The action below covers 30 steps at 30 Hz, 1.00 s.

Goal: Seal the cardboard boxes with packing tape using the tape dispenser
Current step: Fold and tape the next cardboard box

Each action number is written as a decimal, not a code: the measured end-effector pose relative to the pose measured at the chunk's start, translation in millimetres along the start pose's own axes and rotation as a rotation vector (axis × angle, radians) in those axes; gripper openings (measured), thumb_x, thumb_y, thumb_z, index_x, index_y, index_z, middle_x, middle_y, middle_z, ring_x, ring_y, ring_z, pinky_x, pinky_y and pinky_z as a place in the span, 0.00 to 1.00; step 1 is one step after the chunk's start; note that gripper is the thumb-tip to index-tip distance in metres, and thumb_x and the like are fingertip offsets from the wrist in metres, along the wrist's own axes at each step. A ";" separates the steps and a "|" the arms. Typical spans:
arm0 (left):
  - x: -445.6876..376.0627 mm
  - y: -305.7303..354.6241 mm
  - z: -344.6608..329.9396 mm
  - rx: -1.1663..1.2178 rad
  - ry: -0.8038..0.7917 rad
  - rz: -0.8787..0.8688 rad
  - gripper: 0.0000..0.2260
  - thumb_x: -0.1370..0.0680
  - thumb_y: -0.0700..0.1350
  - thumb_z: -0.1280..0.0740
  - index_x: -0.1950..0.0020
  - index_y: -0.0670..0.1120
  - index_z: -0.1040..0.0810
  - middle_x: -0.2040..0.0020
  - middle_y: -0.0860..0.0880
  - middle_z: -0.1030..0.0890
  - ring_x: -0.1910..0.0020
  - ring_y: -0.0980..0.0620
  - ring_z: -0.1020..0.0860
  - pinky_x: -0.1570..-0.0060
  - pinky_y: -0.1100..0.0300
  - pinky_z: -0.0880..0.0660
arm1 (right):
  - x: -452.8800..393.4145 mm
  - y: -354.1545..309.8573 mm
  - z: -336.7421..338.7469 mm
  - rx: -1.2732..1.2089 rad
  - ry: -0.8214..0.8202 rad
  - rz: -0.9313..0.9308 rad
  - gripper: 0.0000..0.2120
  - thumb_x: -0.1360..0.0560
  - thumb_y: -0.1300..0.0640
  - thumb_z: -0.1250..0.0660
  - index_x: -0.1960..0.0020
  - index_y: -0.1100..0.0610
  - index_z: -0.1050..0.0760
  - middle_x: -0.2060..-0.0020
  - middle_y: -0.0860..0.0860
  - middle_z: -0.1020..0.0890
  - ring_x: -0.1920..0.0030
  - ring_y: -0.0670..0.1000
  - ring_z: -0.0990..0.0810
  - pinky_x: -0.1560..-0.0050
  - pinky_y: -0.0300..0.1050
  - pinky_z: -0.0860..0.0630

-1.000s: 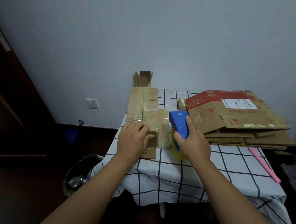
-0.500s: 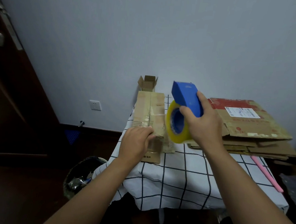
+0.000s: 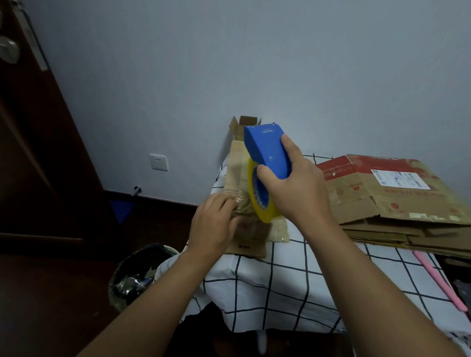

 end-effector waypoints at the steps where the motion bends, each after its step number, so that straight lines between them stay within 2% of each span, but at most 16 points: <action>1: -0.3 0.6 -1.2 -0.025 0.000 0.000 0.14 0.33 0.40 0.21 0.52 0.41 0.20 0.49 0.45 0.19 0.50 0.45 0.22 0.53 0.53 0.24 | 0.4 -2.0 -2.3 0.024 -0.010 0.009 0.36 0.27 0.37 0.37 0.22 0.41 0.44 0.48 0.50 0.25 0.50 0.53 0.25 0.55 0.50 0.26; 4: 0.8 -2.1 -2.6 -0.017 0.010 -0.003 0.13 0.32 0.42 0.22 0.51 0.42 0.20 0.48 0.46 0.19 0.49 0.46 0.22 0.53 0.54 0.24 | -0.9 -4.8 -4.4 0.042 -0.021 0.007 0.35 0.26 0.37 0.37 0.22 0.41 0.44 0.49 0.50 0.26 0.51 0.52 0.27 0.57 0.47 0.31; 7: 5.4 -11.1 1.7 0.088 0.027 0.048 0.11 0.27 0.45 0.25 0.47 0.46 0.19 0.43 0.47 0.22 0.47 0.48 0.25 0.53 0.58 0.26 | -2.3 -5.0 -3.3 0.034 -0.029 0.001 0.35 0.26 0.38 0.37 0.22 0.41 0.44 0.49 0.50 0.25 0.52 0.52 0.27 0.57 0.47 0.31; 10: 7.1 -11.9 1.2 0.113 0.008 0.111 0.11 0.26 0.41 0.26 0.44 0.45 0.19 0.46 0.47 0.22 0.50 0.47 0.22 0.58 0.57 0.24 | -2.1 -6.9 -3.9 0.033 -0.028 0.006 0.35 0.26 0.38 0.36 0.22 0.41 0.43 0.49 0.50 0.25 0.51 0.52 0.26 0.56 0.48 0.29; 12: 7.3 -12.0 -0.3 0.131 -0.013 0.131 0.11 0.26 0.42 0.26 0.44 0.44 0.21 0.48 0.48 0.22 0.50 0.50 0.23 0.57 0.61 0.28 | -2.1 -7.9 -3.8 0.028 -0.026 0.003 0.35 0.26 0.39 0.36 0.22 0.42 0.43 0.49 0.49 0.25 0.51 0.52 0.26 0.55 0.49 0.27; 15: 11.4 -22.1 1.6 0.259 -0.028 0.167 0.10 0.23 0.44 0.29 0.42 0.45 0.21 0.40 0.50 0.25 0.48 0.57 0.25 0.55 0.68 0.28 | -2.7 -7.8 -2.4 0.004 -0.027 -0.003 0.35 0.26 0.40 0.35 0.22 0.42 0.42 0.49 0.49 0.25 0.51 0.52 0.25 0.55 0.49 0.27; 17: 13.8 -30.0 1.8 0.309 -0.033 0.195 0.09 0.21 0.44 0.31 0.42 0.45 0.20 0.37 0.49 0.27 0.48 0.56 0.25 0.56 0.65 0.25 | -2.6 -8.8 -2.6 0.013 -0.028 0.008 0.35 0.25 0.40 0.35 0.22 0.43 0.42 0.50 0.48 0.26 0.51 0.52 0.26 0.55 0.48 0.27; 19: 13.6 -31.2 -0.7 0.301 -0.041 0.201 0.08 0.21 0.42 0.32 0.42 0.45 0.19 0.42 0.49 0.25 0.50 0.56 0.24 0.55 0.65 0.24 | -2.1 -9.7 -3.4 0.014 -0.024 0.016 0.35 0.26 0.40 0.35 0.22 0.43 0.42 0.50 0.48 0.27 0.52 0.52 0.26 0.55 0.48 0.27; 21: 12.7 -30.2 -3.1 0.289 -0.036 0.205 0.07 0.21 0.40 0.32 0.43 0.44 0.19 0.47 0.50 0.23 0.53 0.59 0.25 0.56 0.74 0.29 | -1.9 -9.1 -3.5 0.014 -0.023 0.010 0.35 0.26 0.40 0.35 0.22 0.42 0.42 0.50 0.49 0.26 0.52 0.52 0.25 0.55 0.49 0.26; 23: 14.1 -31.5 -4.4 0.329 -0.043 0.212 0.08 0.21 0.41 0.32 0.43 0.45 0.20 0.47 0.51 0.23 0.53 0.63 0.26 0.55 0.77 0.31 | -2.1 -8.0 -2.8 0.012 -0.025 -0.003 0.35 0.26 0.40 0.36 0.22 0.42 0.43 0.50 0.49 0.25 0.51 0.53 0.25 0.54 0.51 0.24; 26: 17.4 -36.6 -5.6 0.393 -0.056 0.211 0.09 0.20 0.40 0.34 0.41 0.48 0.20 0.46 0.55 0.25 0.49 0.63 0.24 0.53 0.74 0.28 | -2.6 -7.3 -2.4 0.011 -0.020 0.001 0.35 0.26 0.39 0.36 0.22 0.42 0.42 0.50 0.49 0.25 0.51 0.53 0.25 0.56 0.50 0.24; 30: 16.1 -36.2 -6.7 0.386 -0.032 0.214 0.10 0.20 0.37 0.34 0.41 0.47 0.20 0.47 0.53 0.22 0.49 0.59 0.24 0.50 0.71 0.27 | -2.7 -6.8 -3.8 0.016 -0.009 0.009 0.34 0.26 0.39 0.36 0.22 0.42 0.42 0.51 0.48 0.26 0.52 0.52 0.26 0.58 0.48 0.28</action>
Point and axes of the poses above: each hand's wrist, its own x-axis away from the middle knuckle, its own z-axis out of the back of the hand, y = z × x, the point moved 5 cm from there along -x, towards the middle knuckle
